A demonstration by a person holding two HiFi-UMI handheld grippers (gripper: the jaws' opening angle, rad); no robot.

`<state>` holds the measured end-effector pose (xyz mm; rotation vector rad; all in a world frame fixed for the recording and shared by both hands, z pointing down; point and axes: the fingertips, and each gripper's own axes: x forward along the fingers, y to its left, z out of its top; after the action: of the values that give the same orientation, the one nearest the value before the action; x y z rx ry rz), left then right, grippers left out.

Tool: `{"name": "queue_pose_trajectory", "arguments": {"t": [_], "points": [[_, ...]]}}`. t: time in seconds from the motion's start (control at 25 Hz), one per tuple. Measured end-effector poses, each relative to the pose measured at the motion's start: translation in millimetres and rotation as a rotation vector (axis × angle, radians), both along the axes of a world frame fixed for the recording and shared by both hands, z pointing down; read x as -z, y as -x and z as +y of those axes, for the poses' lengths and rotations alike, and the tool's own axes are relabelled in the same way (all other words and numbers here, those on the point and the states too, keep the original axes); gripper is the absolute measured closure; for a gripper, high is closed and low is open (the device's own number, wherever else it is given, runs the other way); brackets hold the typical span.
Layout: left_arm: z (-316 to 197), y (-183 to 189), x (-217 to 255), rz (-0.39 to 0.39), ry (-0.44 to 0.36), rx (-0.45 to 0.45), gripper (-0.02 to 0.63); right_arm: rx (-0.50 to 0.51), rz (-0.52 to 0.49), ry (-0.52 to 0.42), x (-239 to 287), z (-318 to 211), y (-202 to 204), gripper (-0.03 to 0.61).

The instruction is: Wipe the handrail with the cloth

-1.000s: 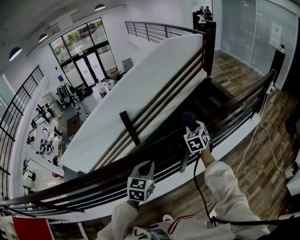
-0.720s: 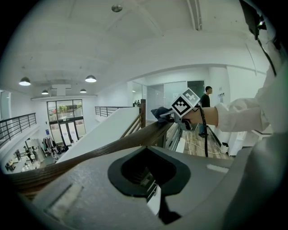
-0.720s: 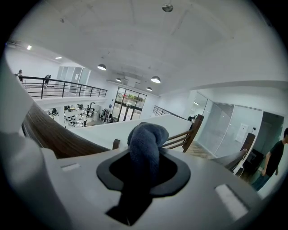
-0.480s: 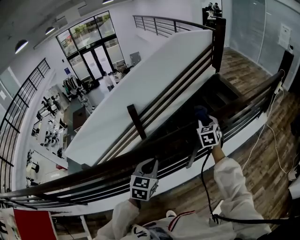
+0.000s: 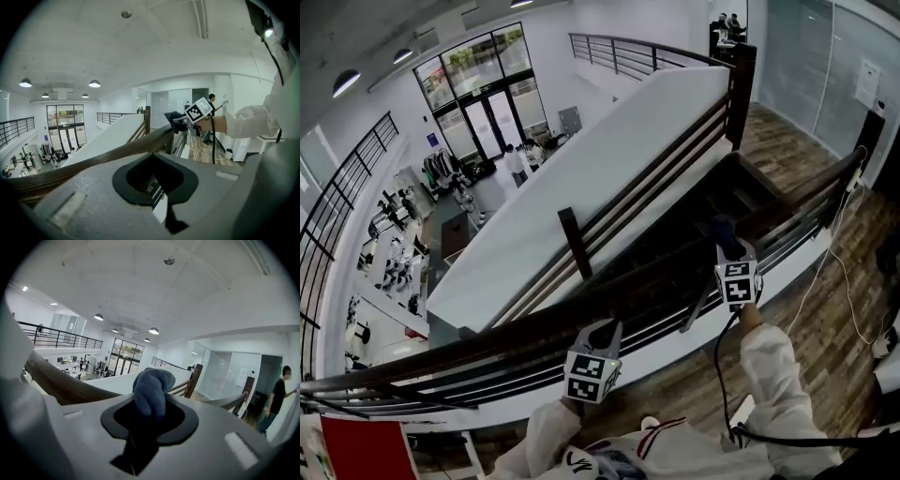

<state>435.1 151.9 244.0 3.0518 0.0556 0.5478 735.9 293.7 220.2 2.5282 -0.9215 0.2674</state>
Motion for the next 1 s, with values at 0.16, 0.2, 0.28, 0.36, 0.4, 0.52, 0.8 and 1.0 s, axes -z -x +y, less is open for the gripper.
{"name": "queue_pose_trajectory", "arguments": {"t": [0.16,0.2,0.28,0.36,0.4,0.52,0.8,1.0], "points": [[-25.3,39.2,4.5,0.021,0.005,-0.010,0.611,-0.007,0.002,-0.017,4.2,-13.4,59.0,0.486],[-33.5,49.5,6.4,0.027,0.007,-0.006,0.611,0.001,0.002,-0.026,5.9,-21.8,75.4,0.486],[-49.2,70.4,7.3,0.032,0.014,0.008,0.611,0.033,-0.004,-0.043,7.5,-42.4,110.5,0.486],[-62.1,90.2,6.2,0.035,0.020,0.031,0.611,0.086,-0.022,-0.068,7.8,-66.0,147.5,0.486],[-68.0,100.9,5.1,0.035,0.023,0.047,0.611,0.121,-0.035,-0.085,8.9,-79.0,167.6,0.486],[-88.6,136.7,5.9,0.039,0.024,0.110,0.611,0.248,-0.061,-0.127,17.8,-124.6,234.4,0.486],[-163.0,230.7,11.0,0.107,0.006,0.384,0.611,0.533,-0.116,-0.175,19.4,-229.9,392.2,0.486],[-208.2,321.1,-3.8,0.091,0.005,0.593,0.611,0.764,-0.220,-0.185,-4.1,-284.7,514.2,0.488]]}}
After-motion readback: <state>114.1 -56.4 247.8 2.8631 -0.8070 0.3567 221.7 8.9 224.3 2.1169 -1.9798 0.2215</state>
